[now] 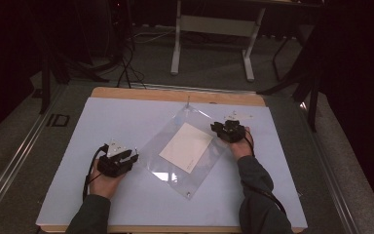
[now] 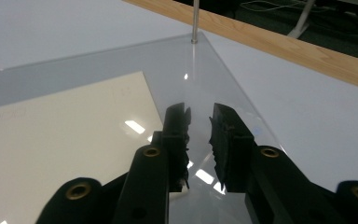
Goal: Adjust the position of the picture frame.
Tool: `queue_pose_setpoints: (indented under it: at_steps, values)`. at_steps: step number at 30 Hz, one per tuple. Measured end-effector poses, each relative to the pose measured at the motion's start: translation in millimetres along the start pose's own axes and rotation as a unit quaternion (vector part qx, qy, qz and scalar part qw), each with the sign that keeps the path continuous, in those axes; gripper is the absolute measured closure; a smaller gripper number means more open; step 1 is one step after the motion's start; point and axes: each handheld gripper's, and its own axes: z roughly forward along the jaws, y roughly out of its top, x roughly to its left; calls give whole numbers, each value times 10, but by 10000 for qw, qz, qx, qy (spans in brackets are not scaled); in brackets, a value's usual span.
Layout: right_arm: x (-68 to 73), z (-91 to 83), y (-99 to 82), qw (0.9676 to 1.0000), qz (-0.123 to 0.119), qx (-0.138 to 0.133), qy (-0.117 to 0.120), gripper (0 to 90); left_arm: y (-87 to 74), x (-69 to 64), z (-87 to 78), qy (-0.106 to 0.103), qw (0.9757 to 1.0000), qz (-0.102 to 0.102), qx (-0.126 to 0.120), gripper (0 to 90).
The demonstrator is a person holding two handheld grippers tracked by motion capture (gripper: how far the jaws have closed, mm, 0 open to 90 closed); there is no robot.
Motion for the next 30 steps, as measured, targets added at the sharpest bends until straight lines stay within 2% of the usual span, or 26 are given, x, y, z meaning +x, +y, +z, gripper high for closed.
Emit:
queue_pose_setpoints:
  at_steps: [5,17,25,30]
  values:
    - [17,107,93,10000,17,-14,29,744,5,-36,28,63,9999,78,-10,643]
    - [69,430,398,10000,29,-21,93,747,0,-14,64,77,10000,-1,1,669]
    - [45,617,559,9998,163,-8,111,709,-2,-6,89,59,10000,-20,31,672]
    - [-10,747,601,9993,354,32,108,654,11,-25,110,51,10000,53,59,689]
